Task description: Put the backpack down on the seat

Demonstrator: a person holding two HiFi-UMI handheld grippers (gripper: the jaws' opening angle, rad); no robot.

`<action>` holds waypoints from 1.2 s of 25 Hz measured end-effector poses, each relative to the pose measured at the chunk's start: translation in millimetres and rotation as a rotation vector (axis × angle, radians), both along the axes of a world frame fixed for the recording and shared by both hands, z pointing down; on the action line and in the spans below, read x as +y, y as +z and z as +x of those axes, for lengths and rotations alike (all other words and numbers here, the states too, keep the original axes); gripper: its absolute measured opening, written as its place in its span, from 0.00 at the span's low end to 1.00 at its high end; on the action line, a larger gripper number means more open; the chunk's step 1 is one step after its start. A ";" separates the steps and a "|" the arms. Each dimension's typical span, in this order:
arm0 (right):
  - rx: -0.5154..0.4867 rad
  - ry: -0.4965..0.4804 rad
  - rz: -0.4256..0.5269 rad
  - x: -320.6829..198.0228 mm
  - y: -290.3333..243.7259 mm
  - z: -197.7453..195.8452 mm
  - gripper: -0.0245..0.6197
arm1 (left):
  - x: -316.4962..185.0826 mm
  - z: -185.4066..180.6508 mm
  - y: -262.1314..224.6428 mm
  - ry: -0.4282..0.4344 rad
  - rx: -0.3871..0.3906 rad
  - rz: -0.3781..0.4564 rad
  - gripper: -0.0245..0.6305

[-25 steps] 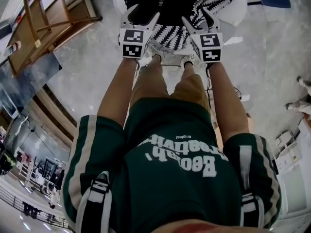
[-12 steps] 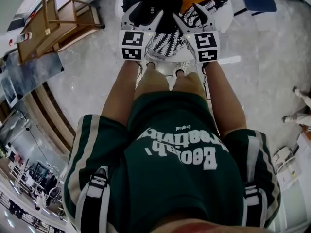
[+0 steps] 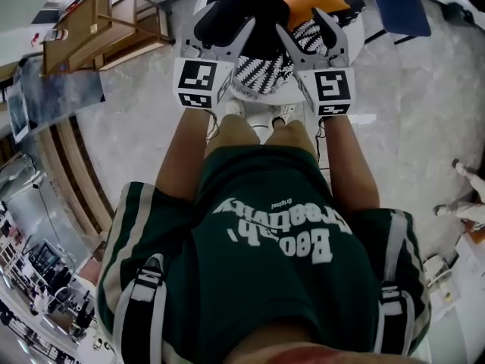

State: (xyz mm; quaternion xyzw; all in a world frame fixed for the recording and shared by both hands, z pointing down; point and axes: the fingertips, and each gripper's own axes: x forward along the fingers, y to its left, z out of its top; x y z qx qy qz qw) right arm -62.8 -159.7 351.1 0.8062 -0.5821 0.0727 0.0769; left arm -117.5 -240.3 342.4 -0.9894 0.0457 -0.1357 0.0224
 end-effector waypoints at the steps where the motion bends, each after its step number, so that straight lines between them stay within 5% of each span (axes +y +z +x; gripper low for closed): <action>1: 0.026 0.003 0.013 0.6 -10.4 -8.1 0.47 | -1.4 -9.7 -11.7 0.006 0.015 0.012 0.48; 12: 0.134 0.133 0.144 -6.5 -97.5 -150.7 0.46 | -27.3 -168.5 -90.5 0.106 0.134 0.084 0.48; 19: 0.170 0.211 0.125 -7.0 -111.8 -251.6 0.46 | -37.5 -260.5 -110.4 0.165 0.206 0.126 0.47; 21: 0.181 0.207 0.138 -2.3 -120.3 -272.8 0.39 | -34.8 -279.6 -117.0 0.171 0.222 0.127 0.38; 22: 0.185 0.203 0.151 -0.4 -126.2 -281.6 0.11 | -33.5 -287.5 -120.5 0.177 0.230 0.119 0.34; 27: 0.221 0.164 0.145 -5.5 -138.9 -315.0 0.10 | -37.2 -317.0 -128.7 0.173 0.248 0.104 0.09; 30: 0.217 0.156 0.130 -7.3 -133.9 -325.9 0.09 | -41.8 -324.2 -122.0 0.153 0.207 0.119 0.07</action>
